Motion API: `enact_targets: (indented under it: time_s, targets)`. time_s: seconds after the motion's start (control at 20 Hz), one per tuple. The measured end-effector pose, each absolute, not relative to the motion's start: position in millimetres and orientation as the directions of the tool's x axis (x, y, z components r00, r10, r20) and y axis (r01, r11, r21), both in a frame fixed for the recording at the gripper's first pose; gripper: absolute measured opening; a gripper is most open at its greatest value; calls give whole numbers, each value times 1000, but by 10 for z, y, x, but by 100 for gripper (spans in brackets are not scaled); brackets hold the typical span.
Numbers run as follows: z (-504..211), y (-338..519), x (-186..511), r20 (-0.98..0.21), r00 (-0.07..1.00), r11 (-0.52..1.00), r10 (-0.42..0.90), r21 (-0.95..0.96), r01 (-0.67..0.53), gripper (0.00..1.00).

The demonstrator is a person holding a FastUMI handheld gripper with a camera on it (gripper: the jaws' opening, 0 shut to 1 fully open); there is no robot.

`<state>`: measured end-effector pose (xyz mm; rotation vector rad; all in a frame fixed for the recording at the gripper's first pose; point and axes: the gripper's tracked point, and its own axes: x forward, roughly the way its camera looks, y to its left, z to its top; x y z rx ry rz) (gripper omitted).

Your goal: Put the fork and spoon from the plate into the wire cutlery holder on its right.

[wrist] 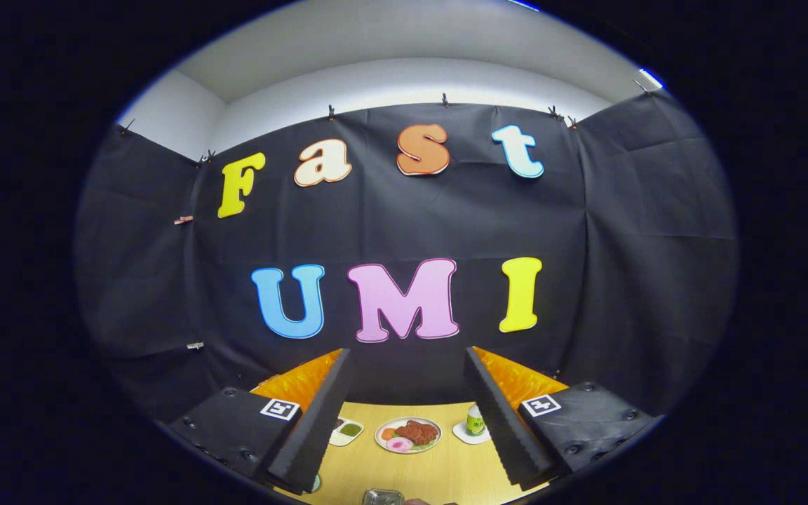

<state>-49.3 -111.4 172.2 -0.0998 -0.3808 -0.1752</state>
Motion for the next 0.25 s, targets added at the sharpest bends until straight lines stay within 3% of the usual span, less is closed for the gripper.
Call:
enact_targets:
  time_s: [0.25]
  targets:
    - [1194, -1264, -661, 360, 918, 967, -166, -122, 223, 99]
